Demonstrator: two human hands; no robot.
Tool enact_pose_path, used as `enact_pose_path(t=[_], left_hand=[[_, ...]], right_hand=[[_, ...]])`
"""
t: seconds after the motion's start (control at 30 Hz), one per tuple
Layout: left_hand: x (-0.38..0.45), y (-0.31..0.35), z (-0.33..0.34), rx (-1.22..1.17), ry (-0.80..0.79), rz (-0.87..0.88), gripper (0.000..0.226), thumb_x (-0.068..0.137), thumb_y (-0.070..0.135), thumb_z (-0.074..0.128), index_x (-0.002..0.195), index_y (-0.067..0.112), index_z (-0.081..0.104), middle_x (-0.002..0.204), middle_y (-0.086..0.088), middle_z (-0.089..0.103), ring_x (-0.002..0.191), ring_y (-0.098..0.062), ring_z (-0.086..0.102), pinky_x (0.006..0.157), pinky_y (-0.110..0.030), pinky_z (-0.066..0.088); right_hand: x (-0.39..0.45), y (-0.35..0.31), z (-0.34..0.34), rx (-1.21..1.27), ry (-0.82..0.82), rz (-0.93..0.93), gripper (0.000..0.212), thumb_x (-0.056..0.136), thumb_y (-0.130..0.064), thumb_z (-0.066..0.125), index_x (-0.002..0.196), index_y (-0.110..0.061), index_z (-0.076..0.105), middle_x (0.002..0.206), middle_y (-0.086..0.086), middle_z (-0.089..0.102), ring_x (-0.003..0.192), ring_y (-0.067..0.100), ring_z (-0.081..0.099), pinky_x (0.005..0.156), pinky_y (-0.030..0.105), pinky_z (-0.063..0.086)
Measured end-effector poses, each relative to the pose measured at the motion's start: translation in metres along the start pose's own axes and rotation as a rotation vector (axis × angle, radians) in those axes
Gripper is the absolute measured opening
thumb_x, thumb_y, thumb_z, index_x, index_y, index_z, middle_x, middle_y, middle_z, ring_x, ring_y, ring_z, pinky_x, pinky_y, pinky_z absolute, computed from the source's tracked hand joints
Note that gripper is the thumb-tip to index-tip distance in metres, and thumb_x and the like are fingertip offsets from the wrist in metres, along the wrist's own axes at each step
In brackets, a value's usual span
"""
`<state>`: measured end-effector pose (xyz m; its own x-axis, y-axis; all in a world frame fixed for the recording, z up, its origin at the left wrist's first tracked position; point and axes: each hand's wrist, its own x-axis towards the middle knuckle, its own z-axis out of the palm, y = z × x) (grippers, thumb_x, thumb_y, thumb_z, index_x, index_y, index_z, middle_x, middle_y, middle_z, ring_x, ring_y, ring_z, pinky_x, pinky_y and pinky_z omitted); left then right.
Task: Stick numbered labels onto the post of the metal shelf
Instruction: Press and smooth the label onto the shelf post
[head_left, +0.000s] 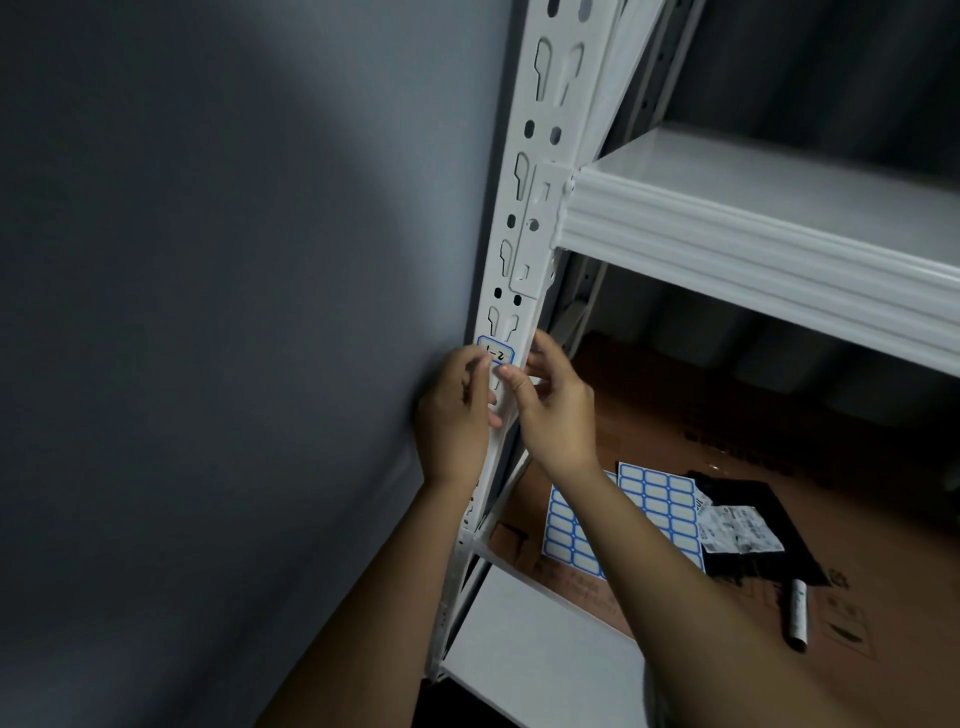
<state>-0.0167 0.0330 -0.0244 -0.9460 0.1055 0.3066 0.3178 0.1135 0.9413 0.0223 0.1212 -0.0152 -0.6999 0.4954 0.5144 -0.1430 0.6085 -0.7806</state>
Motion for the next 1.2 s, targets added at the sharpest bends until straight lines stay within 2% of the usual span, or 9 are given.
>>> enact_pose_path(t=[0.13,0.23,0.43,0.57,0.73,0.9,1.03,1.1,1.2], left_hand=[[0.000,0.003,-0.001,-0.005,-0.002,0.008,0.018,0.096,0.029,0.048,0.111,0.029,0.058,0.064,0.010,0.061,0.048,-0.005,0.060,0.055,-0.023,0.049],[-0.001,0.003,-0.001,-0.005,0.003,0.002,0.018,0.096,0.029,0.049,0.111,0.029,0.059,0.063,0.008,0.061,0.047,-0.005,0.059,0.056,-0.023,0.049],[-0.001,0.002,-0.003,0.005,-0.012,-0.001,0.005,0.096,0.030,0.048,0.095,0.032,0.053,0.065,0.007,0.062,0.047,-0.006,0.060,0.059,-0.031,0.052],[0.001,0.005,-0.004,0.009,-0.018,0.014,0.020,0.095,0.030,0.049,0.115,0.032,0.053,0.068,0.010,0.063,0.047,-0.003,0.059,0.057,-0.026,0.050],[0.000,0.004,-0.002,0.049,-0.005,0.009,0.016,0.096,0.031,0.048,0.110,0.029,0.055,0.068,0.010,0.063,0.048,-0.005,0.061,0.058,-0.030,0.053],[-0.001,0.006,-0.002,0.035,-0.007,-0.001,0.016,0.096,0.030,0.048,0.110,0.030,0.054,0.068,0.010,0.064,0.048,-0.007,0.061,0.056,-0.029,0.051],[-0.005,0.003,-0.007,0.033,-0.077,0.016,0.026,0.096,0.028,0.046,0.122,0.035,0.048,0.079,0.008,0.067,0.055,-0.008,0.065,0.059,-0.033,0.055],[-0.008,-0.002,-0.010,0.045,-0.153,0.033,0.037,0.097,0.024,0.043,0.131,0.040,0.042,0.089,0.008,0.068,0.062,-0.008,0.066,0.064,-0.034,0.056],[-0.007,-0.006,-0.018,0.095,-0.220,0.113,0.051,0.096,0.013,0.042,0.142,0.035,0.035,0.096,0.002,0.065,0.080,-0.013,0.064,0.073,-0.031,0.052]], right_hand=[[0.000,-0.002,-0.001,0.007,-0.008,-0.006,0.040,0.087,-0.017,0.066,0.125,-0.024,0.056,0.097,-0.020,0.065,0.088,0.005,0.064,0.080,0.023,0.053],[0.000,-0.003,-0.001,-0.002,-0.004,-0.005,0.040,0.087,-0.018,0.066,0.126,-0.025,0.056,0.098,-0.022,0.064,0.088,0.003,0.063,0.081,0.024,0.054],[-0.001,-0.005,0.000,-0.002,0.009,-0.002,0.040,0.087,-0.017,0.066,0.125,-0.023,0.057,0.099,-0.017,0.066,0.088,0.003,0.064,0.082,0.027,0.054],[-0.001,-0.005,-0.001,-0.002,0.014,-0.003,0.038,0.086,-0.016,0.067,0.123,-0.023,0.058,0.095,-0.017,0.066,0.087,0.002,0.065,0.081,0.029,0.054],[-0.001,-0.007,0.000,0.000,0.015,0.018,0.039,0.086,-0.016,0.067,0.123,-0.023,0.058,0.095,-0.015,0.066,0.088,0.006,0.066,0.081,0.033,0.055],[-0.002,-0.009,-0.001,0.016,-0.001,0.056,0.039,0.087,-0.016,0.066,0.124,-0.023,0.057,0.097,-0.016,0.067,0.087,0.001,0.065,0.080,0.026,0.055],[-0.003,-0.013,0.003,0.216,-0.006,0.157,0.034,0.088,-0.004,0.061,0.120,-0.017,0.059,0.102,-0.003,0.070,0.093,0.008,0.065,0.083,0.024,0.052],[-0.006,-0.020,0.005,0.375,0.018,0.232,0.033,0.090,0.003,0.053,0.119,-0.013,0.059,0.101,-0.001,0.069,0.089,0.003,0.065,0.079,0.018,0.050],[-0.008,-0.032,0.010,0.639,0.064,0.389,0.031,0.093,0.002,0.048,0.117,-0.012,0.061,0.098,-0.004,0.069,0.081,-0.003,0.066,0.074,0.011,0.051]])
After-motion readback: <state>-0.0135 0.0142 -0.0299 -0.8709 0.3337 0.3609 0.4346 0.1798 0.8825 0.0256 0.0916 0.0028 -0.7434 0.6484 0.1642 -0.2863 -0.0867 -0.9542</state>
